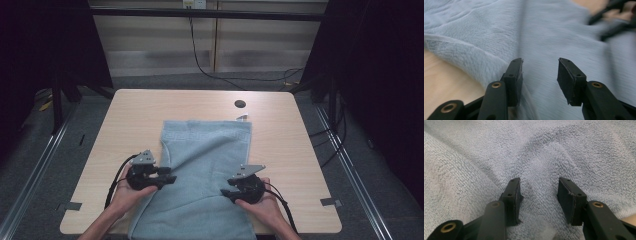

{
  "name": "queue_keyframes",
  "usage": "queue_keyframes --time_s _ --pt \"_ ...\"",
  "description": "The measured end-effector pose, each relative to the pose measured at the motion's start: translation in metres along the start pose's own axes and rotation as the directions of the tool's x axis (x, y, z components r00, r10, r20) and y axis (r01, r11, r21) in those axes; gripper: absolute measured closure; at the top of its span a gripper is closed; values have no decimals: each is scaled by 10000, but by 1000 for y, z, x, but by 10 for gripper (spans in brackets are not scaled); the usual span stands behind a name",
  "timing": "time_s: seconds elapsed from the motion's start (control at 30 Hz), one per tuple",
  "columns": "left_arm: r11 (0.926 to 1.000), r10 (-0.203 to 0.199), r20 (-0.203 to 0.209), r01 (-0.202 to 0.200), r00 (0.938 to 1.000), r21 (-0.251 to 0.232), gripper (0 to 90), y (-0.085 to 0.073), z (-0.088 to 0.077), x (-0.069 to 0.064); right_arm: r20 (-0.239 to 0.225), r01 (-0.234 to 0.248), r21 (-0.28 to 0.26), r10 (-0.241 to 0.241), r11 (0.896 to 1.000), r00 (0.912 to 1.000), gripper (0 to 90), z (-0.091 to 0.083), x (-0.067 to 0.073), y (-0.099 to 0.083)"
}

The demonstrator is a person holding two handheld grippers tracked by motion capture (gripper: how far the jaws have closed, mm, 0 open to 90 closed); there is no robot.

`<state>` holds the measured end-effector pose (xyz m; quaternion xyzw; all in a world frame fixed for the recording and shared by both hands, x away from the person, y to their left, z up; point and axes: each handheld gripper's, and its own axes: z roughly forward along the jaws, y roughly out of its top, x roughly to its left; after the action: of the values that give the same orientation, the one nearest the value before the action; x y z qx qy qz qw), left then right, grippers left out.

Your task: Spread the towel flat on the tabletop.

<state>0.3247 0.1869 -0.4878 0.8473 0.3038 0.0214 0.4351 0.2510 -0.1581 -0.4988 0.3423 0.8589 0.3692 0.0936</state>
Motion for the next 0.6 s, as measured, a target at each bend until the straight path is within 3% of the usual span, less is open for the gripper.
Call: queue_keyframes --time_s 0.07,0.17,0.27,0.3,0.37,0.5,0.6 --pt "9998 67 -603 -56 9982 187 552 -3 1 5 -109 -181 -127 180 9998 9998 541 -5 2 -6" --pt "9997 -124 -1155 149 9932 211 553 -10 -7 13 -126 -283 -114 282 9995 9995 543 -12 4 -13" --pt "9986 -356 -1895 422 9812 305 546 -20 -19 22 -47 -430 -137 429 9990 9991 542 -19 7 -20" --pt "9986 -356 -1895 422 9812 305 546 -20 -19 22 12 -420 -62 420 9991 9991 541 -22 8 -22" --pt "9963 -745 -2247 820 9716 239 546 -29 -31 31 -4 -432 -59 432 9990 9991 538 -26 11 -26" --pt "9946 -1026 -2316 1026 9674 -123 549 -36 -44 36 -42 -602 44 602 9982 9982 517 -33 14 -32" --pt "9956 -931 -2438 911 9653 -196 552 -37 -51 34 -63 -751 98 752 9971 9971 496 -37 14 -35"
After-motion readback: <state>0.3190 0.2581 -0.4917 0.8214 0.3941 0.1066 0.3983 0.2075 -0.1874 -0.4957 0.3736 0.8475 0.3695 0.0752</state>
